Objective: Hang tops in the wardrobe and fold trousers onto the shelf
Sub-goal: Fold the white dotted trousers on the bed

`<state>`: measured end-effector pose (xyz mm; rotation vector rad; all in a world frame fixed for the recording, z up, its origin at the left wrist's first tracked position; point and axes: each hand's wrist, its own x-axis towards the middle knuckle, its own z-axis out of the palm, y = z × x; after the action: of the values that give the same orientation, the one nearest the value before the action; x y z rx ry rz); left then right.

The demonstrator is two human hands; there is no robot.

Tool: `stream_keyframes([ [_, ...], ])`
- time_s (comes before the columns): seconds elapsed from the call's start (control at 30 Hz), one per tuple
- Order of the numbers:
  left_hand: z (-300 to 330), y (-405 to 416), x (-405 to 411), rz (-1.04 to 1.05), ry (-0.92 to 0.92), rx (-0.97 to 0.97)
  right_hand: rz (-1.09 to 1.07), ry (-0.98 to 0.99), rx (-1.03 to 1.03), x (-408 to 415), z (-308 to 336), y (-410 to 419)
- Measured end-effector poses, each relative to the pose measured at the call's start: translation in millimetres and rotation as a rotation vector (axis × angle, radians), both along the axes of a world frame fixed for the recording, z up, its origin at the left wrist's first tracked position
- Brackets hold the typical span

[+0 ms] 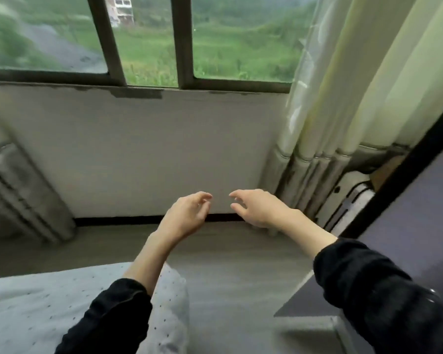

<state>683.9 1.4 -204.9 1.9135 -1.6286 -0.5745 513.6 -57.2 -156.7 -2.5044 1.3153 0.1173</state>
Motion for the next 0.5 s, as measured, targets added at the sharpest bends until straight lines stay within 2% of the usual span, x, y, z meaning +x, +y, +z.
stream_keyframes([
  [0.1, -20, 10, 79, 0.184, 0.044, 0.035, 0.142, -0.032, 0.039, 89, -21, -20],
  [0.23, -42, 11, 143, 0.391, 0.116, 0.091, 0.281, -0.090, 0.100, 170, -47, -58],
  [0.5, -64, -48, 237, 0.889, 0.265, 0.033, 0.546, -0.186, 0.224, 311, -70, -178],
])
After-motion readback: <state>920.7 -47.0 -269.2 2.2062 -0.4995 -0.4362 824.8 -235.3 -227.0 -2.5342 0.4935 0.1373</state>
